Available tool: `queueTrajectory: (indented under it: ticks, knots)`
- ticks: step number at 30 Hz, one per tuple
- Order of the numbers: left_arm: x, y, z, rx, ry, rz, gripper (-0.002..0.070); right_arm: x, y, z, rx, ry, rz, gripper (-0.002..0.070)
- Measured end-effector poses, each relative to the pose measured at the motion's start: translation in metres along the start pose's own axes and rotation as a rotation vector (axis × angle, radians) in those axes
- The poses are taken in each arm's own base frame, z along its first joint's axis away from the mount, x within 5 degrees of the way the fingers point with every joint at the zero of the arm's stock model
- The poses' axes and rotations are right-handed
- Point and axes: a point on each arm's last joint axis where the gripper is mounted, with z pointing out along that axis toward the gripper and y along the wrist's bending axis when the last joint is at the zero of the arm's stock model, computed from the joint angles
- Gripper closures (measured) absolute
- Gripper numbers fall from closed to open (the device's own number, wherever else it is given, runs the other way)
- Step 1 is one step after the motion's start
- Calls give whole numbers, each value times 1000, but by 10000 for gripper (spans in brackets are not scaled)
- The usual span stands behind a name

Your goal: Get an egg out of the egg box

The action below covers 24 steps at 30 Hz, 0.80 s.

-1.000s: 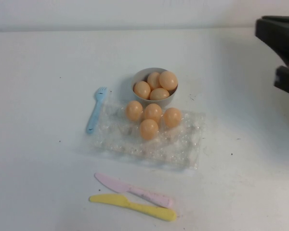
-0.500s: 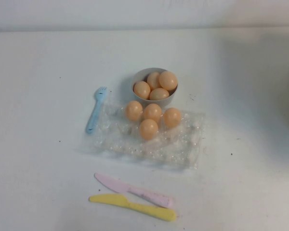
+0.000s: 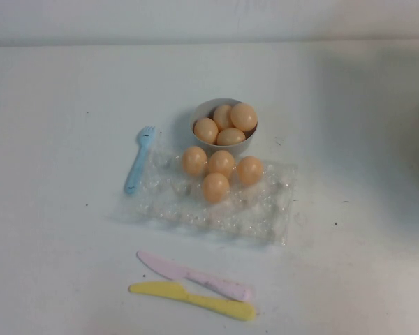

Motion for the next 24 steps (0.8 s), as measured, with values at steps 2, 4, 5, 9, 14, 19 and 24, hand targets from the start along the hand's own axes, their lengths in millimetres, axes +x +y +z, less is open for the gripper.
queueTrajectory:
  ticks: [2, 4, 5, 9, 14, 19, 24]
  knots:
    - [0, 0, 0, 0, 0, 0, 678, 5, -1, 0, 10, 11, 0, 692]
    - [0, 0, 0, 0, 0, 0, 678, 11, -3, 0, 33, 19, -17, 692]
    - [0, 0, 0, 0, 0, 0, 678, 13, -4, 0, 46, 17, -22, 692]
    - [0, 0, 0, 0, 0, 0, 678, 34, -8, -1, 107, 20, 91, 692]
    - [0, 0, 0, 0, 0, 0, 678, 66, -11, -8, 177, 71, 219, 692]
    - [0, 0, 0, 0, 0, 0, 678, 69, -14, -16, 273, 86, 145, 692]
    - [0, 0, 0, 0, 0, 0, 678, 86, -19, -27, 402, 260, 114, 693]
